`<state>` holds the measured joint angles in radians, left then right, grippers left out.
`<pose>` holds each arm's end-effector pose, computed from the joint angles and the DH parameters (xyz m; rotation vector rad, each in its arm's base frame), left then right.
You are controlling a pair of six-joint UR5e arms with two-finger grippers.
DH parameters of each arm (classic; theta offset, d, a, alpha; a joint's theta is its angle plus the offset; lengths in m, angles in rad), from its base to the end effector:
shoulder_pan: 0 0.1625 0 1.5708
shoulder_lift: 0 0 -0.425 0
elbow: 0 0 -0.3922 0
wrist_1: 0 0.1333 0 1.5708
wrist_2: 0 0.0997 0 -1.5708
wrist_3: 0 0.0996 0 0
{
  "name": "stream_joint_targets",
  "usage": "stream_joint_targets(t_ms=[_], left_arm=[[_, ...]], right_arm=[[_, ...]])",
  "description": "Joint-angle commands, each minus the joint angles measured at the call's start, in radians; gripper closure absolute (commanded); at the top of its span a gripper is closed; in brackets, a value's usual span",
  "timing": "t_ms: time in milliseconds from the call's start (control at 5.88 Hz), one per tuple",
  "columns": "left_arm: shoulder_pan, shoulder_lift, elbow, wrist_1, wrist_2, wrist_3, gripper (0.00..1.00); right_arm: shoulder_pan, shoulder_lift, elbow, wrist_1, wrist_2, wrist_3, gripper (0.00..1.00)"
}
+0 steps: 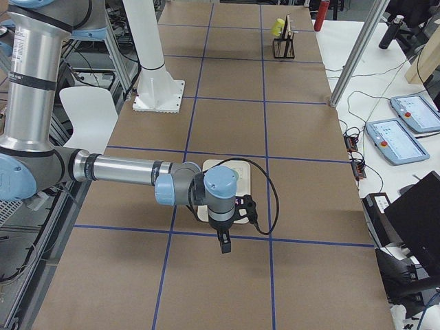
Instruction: Left arm grabs green cup and hands to right arm on tray
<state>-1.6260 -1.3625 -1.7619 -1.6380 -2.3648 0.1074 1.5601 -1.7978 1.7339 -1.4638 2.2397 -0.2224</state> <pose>-0.0846 -0.4033 0.6498 0.1117 0.7875 0.0693 0.0673 -0.3995 0.6754 0.1122 -0.6623 -0.2387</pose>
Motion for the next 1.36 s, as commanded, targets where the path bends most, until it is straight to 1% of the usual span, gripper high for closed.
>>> stream_joint_targets(t_ms=[0, 1190], left_arm=[[0.000, -0.001, -0.001, 0.000, -0.001, 0.000, 0.00], [0.000, -0.001, -0.001, 0.000, 0.001, 0.002, 0.00]], right_arm=[[0.000, 0.000, -0.002, -0.001, 0.000, 0.000, 0.00], [-0.002, 0.000, -0.016, 0.005, 0.001, 0.000, 0.00]])
